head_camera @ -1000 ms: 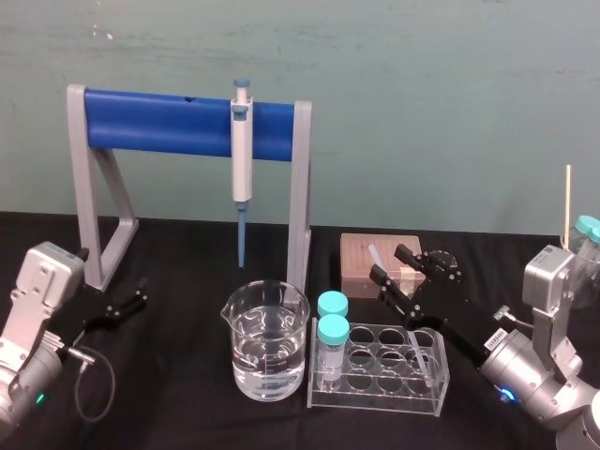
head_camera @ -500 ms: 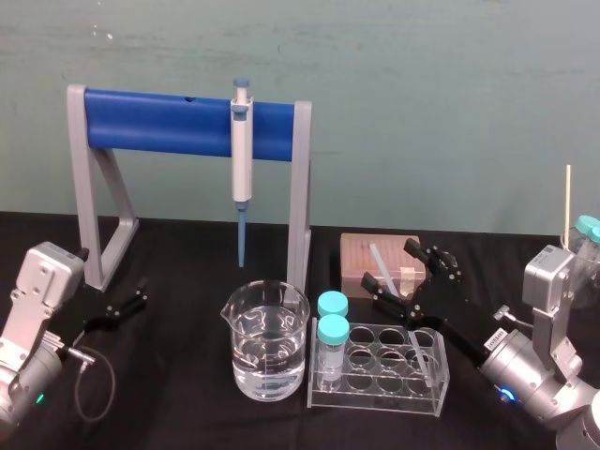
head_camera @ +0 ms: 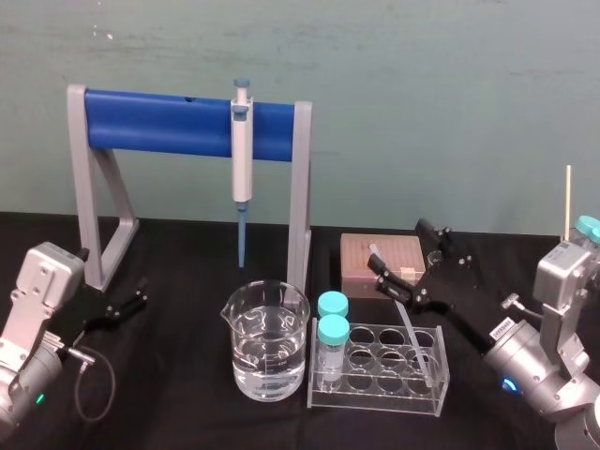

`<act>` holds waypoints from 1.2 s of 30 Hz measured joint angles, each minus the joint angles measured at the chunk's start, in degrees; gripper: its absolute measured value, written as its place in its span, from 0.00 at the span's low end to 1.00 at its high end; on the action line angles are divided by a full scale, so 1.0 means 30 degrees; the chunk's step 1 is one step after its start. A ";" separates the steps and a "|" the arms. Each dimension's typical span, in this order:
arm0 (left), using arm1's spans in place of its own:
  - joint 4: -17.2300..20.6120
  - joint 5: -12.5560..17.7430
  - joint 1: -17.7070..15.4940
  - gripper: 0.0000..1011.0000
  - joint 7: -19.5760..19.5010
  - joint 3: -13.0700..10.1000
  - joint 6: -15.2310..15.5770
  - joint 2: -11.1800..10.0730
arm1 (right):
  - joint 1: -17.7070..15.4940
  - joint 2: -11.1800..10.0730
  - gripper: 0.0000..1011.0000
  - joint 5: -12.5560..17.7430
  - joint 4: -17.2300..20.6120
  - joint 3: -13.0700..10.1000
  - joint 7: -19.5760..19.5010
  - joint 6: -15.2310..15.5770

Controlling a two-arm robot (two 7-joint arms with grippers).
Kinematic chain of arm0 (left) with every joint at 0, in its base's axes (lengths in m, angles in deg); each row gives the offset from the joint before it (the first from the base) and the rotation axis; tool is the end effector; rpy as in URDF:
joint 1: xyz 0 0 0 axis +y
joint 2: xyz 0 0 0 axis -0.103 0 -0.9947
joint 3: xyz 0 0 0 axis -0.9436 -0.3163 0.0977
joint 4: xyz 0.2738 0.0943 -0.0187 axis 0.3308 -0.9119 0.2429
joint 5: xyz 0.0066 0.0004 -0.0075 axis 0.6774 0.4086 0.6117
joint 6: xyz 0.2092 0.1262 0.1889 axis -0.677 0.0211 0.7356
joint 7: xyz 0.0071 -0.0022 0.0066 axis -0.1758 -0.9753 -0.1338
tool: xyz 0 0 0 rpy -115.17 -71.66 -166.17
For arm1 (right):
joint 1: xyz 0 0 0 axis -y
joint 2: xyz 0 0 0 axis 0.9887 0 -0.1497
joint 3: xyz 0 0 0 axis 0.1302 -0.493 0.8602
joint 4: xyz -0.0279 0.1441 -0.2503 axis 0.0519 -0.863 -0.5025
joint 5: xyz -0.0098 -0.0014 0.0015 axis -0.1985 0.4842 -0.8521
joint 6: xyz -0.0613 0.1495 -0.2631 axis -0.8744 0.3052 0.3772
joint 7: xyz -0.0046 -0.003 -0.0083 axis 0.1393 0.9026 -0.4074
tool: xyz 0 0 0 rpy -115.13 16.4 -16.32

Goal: Pick up the stirring rod with one hand, then place it down.

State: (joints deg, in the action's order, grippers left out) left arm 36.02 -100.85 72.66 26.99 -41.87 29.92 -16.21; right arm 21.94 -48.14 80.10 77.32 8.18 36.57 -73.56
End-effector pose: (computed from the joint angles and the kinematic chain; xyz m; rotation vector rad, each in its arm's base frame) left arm 0.3580 0.0827 -0.3024 0.3048 -0.2849 1.2479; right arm 0.3842 -0.0457 -0.3127 0.1524 -0.2649 -0.8784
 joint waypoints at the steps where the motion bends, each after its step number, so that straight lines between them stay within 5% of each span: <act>1: 0.0000 -0.0001 -0.0001 0.99 0.0000 0.0000 0.0000 0.0000 | 0.0000 0.0000 0.99 0.0000 0.0000 0.0000 0.0000 0.0000; 8: 0.0000 0.0000 0.0001 0.99 0.0000 -0.0001 0.0000 0.0000 | -0.0576 0.0332 0.99 -0.0543 0.1072 -0.0812 -0.0844 -0.1473; 13: 0.0000 -0.0001 0.0000 0.99 0.0000 0.0000 0.0000 0.0000 | -0.1097 0.0415 0.99 -0.0965 0.1924 -0.1442 -0.1666 -0.1210; 23: 0.0000 0.0000 0.0001 0.99 0.0001 0.0000 0.0000 0.0000 | -0.2602 0.0324 0.99 -0.1828 0.3375 -0.2692 -0.3291 0.1080; 36: 0.0000 0.0000 0.0000 0.99 0.0000 0.0000 0.0000 0.0000 | -0.3459 0.0286 0.99 -0.2393 0.3376 -0.3459 -0.4584 0.4409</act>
State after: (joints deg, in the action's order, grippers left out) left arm 36.02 -100.85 72.66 26.99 -41.87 29.92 -16.21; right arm 11.56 -47.28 72.92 87.45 -2.20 22.82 -60.34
